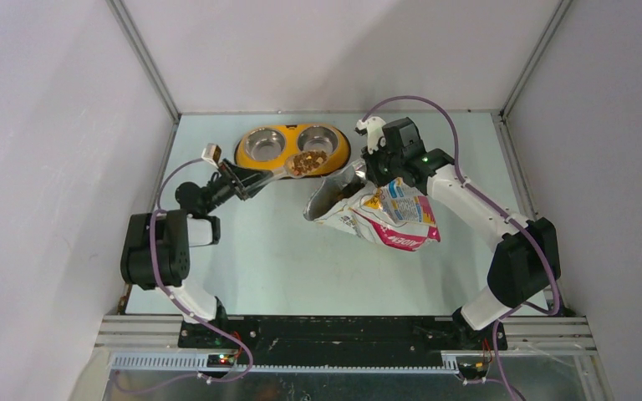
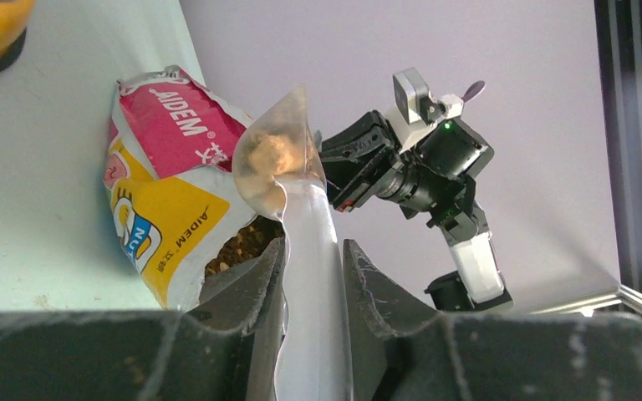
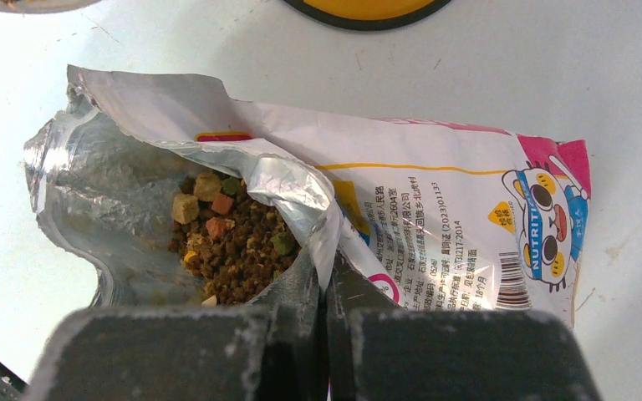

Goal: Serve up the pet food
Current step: Collect the pet food from the pet food bag, then pour the pet food into the pet food bowl.

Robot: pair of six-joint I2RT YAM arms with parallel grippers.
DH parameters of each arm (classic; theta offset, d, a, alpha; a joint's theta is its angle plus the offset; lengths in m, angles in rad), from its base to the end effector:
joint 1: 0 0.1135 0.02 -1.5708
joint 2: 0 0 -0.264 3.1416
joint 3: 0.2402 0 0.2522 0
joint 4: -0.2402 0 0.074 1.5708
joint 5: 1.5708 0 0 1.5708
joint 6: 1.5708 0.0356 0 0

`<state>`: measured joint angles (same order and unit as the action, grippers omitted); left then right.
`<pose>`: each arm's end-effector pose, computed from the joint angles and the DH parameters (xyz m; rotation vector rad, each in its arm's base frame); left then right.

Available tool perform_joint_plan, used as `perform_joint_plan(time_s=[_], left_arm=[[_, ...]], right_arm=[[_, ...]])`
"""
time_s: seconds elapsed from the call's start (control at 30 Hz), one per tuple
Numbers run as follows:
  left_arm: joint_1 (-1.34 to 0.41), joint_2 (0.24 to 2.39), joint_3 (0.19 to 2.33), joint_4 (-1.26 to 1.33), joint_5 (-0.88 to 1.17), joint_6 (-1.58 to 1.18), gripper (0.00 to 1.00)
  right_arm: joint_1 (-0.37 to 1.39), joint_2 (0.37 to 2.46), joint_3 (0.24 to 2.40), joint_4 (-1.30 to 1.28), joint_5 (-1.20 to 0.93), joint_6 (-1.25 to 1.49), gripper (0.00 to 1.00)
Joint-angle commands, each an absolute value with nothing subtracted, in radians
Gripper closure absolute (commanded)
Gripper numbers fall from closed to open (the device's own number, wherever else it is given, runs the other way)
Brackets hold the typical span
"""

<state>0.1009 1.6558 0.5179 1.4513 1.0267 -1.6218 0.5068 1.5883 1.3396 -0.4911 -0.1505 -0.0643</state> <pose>0.2892 -0.0013 0.2078 -0.3430 1.6763 -1.8341 0.3099 0.1782 0.3017 -0.7314 2.2160 0.3974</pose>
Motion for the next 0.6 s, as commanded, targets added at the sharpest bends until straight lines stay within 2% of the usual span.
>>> perform_joint_plan(time_s=[0.0,0.57], left_arm=[[0.122,1.596,0.505,1.456,1.001,-1.584,1.0],[0.176,1.571,0.574,1.158,0.962,-1.404,1.0]], right_arm=[[0.478,1.603,1.332,-0.525,-0.061,-0.104,1.0],[0.483,1.599,1.332,-0.525,-0.061,-0.103,1.0]])
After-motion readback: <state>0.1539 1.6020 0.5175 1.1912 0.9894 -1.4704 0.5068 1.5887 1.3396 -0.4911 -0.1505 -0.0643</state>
